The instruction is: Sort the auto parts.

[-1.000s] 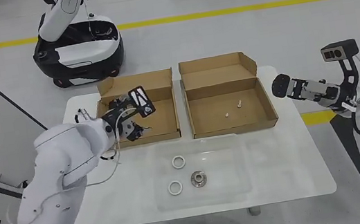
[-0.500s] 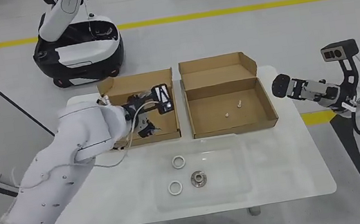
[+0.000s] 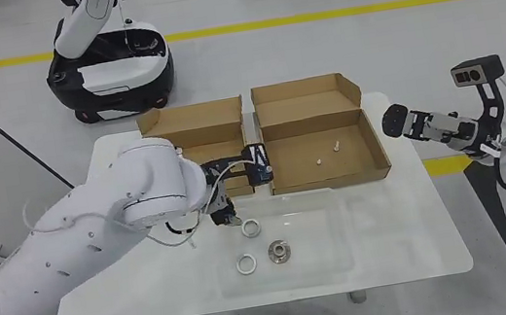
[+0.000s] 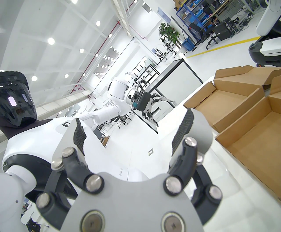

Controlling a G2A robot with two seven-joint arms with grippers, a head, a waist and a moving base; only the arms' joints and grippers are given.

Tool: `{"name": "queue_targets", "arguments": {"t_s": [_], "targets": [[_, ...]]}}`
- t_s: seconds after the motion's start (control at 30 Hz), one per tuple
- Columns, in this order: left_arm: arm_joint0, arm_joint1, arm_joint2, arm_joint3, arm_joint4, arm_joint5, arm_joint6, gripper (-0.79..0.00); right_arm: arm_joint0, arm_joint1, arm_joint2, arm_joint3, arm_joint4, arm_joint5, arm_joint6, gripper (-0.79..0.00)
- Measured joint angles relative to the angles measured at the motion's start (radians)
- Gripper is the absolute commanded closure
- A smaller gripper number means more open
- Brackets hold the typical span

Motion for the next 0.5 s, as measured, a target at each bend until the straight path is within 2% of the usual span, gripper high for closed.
{"name": "queue_targets", "arguments": {"t_s": [0.5], "targets": [[0.013, -0.08, 0.137, 0.048, -0.003, 0.11, 0.066, -0.785, 0.0, 0.0, 0.0, 0.0, 0.0, 0.0, 0.0, -0.785]]}}
